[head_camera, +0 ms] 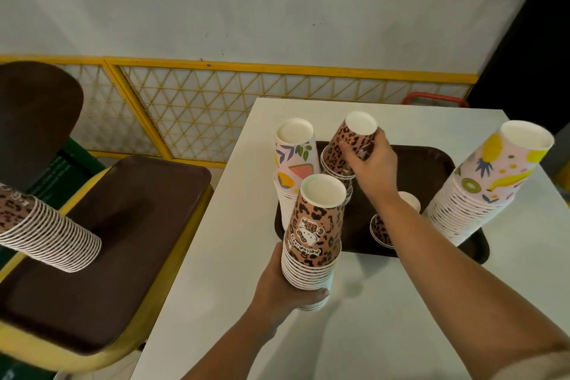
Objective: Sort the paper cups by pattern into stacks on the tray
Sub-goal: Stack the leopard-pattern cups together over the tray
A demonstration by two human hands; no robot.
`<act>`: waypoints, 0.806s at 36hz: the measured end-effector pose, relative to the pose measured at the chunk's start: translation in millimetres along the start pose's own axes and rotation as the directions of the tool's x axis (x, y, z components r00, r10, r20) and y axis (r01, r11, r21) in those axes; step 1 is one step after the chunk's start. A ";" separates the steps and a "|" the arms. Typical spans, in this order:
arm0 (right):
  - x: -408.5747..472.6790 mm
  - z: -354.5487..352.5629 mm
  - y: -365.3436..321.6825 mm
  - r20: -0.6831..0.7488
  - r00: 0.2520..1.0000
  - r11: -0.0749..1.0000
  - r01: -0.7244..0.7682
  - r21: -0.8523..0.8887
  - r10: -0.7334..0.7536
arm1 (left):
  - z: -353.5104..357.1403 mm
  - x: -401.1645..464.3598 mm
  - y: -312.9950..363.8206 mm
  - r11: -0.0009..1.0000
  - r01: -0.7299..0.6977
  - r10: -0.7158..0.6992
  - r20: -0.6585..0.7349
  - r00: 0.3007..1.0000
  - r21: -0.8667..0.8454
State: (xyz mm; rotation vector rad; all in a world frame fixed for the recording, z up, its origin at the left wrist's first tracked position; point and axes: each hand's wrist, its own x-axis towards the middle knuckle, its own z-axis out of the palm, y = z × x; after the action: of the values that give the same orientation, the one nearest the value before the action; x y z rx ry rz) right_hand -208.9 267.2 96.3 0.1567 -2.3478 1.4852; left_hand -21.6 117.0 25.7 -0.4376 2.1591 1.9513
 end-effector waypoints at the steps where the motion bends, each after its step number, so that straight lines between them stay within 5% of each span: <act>1: -1.0 2.5 2.1 0.016 1.000 1.000 -0.013 -0.006 0.013 | -0.6 0.4 -0.5 1.000 0.003 -0.003 -0.004 1.000 0.000; 7: -6.5 5.8 8.3 0.130 0.989 0.997 -0.078 0.005 0.077 | 0.0 1.1 0.8 1.000 -0.006 0.006 0.000 1.000 -0.009; 14: -24.2 -29.1 -31.2 0.075 0.997 0.989 -0.025 0.149 0.014 | 4.4 -0.2 8.1 0.999 -0.045 0.045 0.018 0.999 -0.018; 19: -50.3 -69.2 -60.7 0.422 0.892 0.945 0.017 0.327 -0.162 | 8.4 0.1 14.4 0.998 -0.057 0.058 0.039 0.998 -0.041; 23: -66.8 -78.1 -67.1 0.621 0.770 0.986 0.064 0.156 -0.148 | 14.0 1.7 17.6 0.997 -0.064 0.067 0.052 0.996 -0.049; 29: -81.4 -76.3 -69.7 0.527 0.837 0.988 0.089 0.127 -0.144 | 23.3 1.4 20.5 0.997 -0.061 0.065 0.085 0.994 -0.055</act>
State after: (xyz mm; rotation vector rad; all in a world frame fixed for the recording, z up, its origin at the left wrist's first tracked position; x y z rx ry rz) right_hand -95.5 296.7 156.2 0.8286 -2.6137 1.6570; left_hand -31.2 141.8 41.9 -0.2910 2.0969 2.0251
